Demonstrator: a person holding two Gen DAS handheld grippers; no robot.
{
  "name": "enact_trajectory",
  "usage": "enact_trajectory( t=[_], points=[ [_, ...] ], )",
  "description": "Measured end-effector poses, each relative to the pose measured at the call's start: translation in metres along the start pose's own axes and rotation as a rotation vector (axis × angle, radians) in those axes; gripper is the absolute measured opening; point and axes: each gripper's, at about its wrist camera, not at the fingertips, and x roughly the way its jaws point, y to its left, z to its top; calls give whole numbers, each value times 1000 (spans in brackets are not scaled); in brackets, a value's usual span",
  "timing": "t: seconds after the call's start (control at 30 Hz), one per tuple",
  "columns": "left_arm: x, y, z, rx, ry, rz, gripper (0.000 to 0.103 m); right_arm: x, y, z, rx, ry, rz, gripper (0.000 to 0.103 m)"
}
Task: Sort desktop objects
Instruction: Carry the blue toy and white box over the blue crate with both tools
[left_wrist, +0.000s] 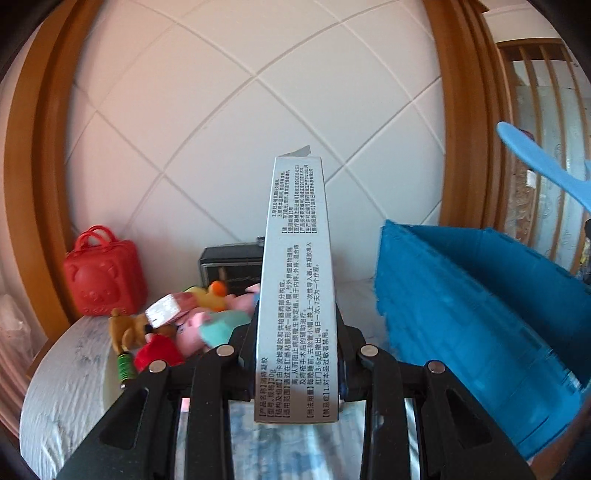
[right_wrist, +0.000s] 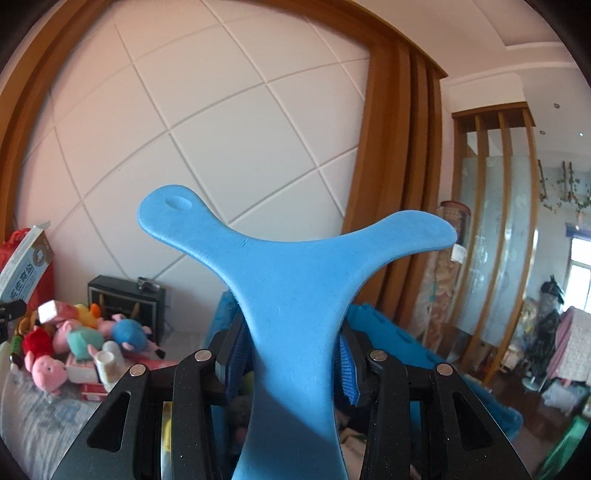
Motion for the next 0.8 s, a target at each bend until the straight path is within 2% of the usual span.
enact_trajectory(
  t=[0.2,0.4,0.47,0.53,0.73,0.8],
  points=[
    [2,-130,37,67,-39,-130,29,25,-82,-13,3,13,-62,41],
    [11,-213,45,138,22,-203,29,51,-131,-31,2,46,-119,41],
    [11,-231,43,175,50,-216,29,56,-140,-35,-2,56,-114,41],
    [7,-246,44,210,40,-183,29,60,-145,-40,-8,71,-108,41],
    [8,-258,45,260,61,-173,29,76,-149,-51,-55,144,-59,42],
    [8,-258,45,272,62,-167,36,78,-146,-54,-73,164,-42,42]
  ],
)
